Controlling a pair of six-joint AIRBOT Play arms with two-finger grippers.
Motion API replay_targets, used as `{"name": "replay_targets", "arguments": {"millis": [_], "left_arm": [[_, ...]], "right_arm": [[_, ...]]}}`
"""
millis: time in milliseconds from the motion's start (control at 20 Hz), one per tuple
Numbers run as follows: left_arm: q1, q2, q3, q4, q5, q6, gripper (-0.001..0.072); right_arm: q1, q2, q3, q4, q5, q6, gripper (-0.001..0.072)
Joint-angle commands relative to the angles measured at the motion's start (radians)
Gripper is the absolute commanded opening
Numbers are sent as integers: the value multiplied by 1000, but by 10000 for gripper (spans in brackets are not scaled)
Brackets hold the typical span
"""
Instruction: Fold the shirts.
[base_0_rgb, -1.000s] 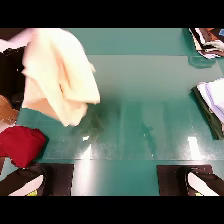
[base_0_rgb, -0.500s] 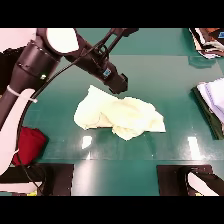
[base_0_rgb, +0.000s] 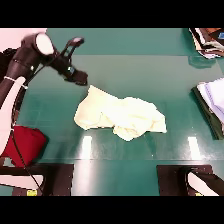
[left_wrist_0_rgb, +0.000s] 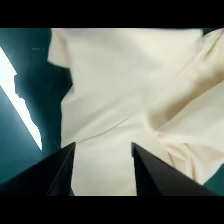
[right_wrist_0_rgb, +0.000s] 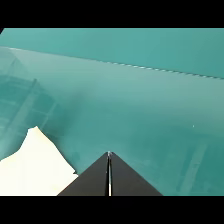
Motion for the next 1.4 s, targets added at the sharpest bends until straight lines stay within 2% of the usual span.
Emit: {"name": "replay_targets", "arguments": {"millis": [0,150,300,650,700,750,1050,1100,1150,1200,1300,1350], "left_arm": [[114,-2,-239,-59,132,-5,425],[128,-9,-354,-143,216,34,424],[127,-9,-374,-216,264,56,424],[83,-31,-375,-244,251,64,421],[85,-31,-374,-252,251,63,317],[87,-30,-364,-249,242,65,25],[87,30,-193,-182,161,106,22],[86,39,-163,-184,160,106,22],[86,45,-144,-186,161,106,22],[86,48,-130,-188,161,105,21],[86,46,-126,-191,162,104,21],[86,45,-126,-192,162,103,22]], "right_arm": [[0,-1,1,0,1,0,17],[0,-1,1,-1,1,0,17],[0,-1,1,-1,1,0,17],[0,-6,-6,-3,46,0,17],[0,-4,-20,-5,53,1,17],[-5,4,-45,-10,59,3,17],[-139,105,-416,-11,178,21,20],[-179,124,-507,-11,183,21,117],[-213,137,-595,-10,184,21,372],[-241,146,-693,-10,182,21,527],[-267,145,-875,-8,145,7,518],[-264,138,-951,-5,112,-21,479]]}}
